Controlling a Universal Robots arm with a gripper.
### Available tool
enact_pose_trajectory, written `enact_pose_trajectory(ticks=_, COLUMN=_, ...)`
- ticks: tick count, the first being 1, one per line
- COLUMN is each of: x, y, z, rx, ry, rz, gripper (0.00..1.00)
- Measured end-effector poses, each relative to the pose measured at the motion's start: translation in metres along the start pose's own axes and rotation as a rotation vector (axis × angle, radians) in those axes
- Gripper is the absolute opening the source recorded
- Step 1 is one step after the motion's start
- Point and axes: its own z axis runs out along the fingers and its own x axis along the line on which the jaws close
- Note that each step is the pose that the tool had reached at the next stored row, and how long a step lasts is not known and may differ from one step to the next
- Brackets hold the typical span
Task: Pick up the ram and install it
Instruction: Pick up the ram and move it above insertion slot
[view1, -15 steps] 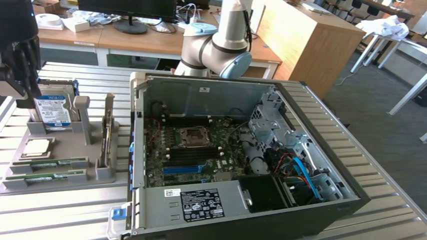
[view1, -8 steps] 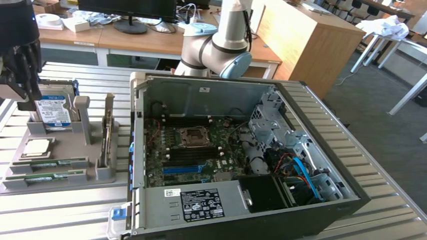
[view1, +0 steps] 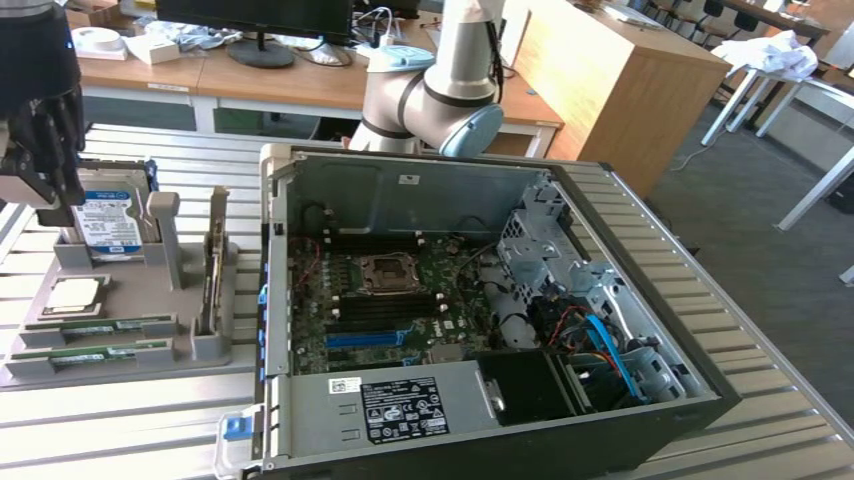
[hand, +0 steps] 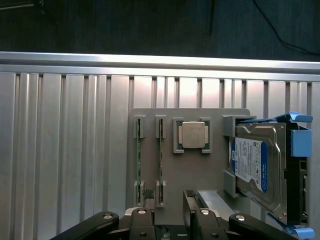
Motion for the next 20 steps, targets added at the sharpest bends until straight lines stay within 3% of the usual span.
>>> enact_pose_trajectory(ticks=20, x=0.0001, y=-0.0003, z=0.0105, rx=0.0000, ry=0.0000, rz=0.000, gripper=0.36)
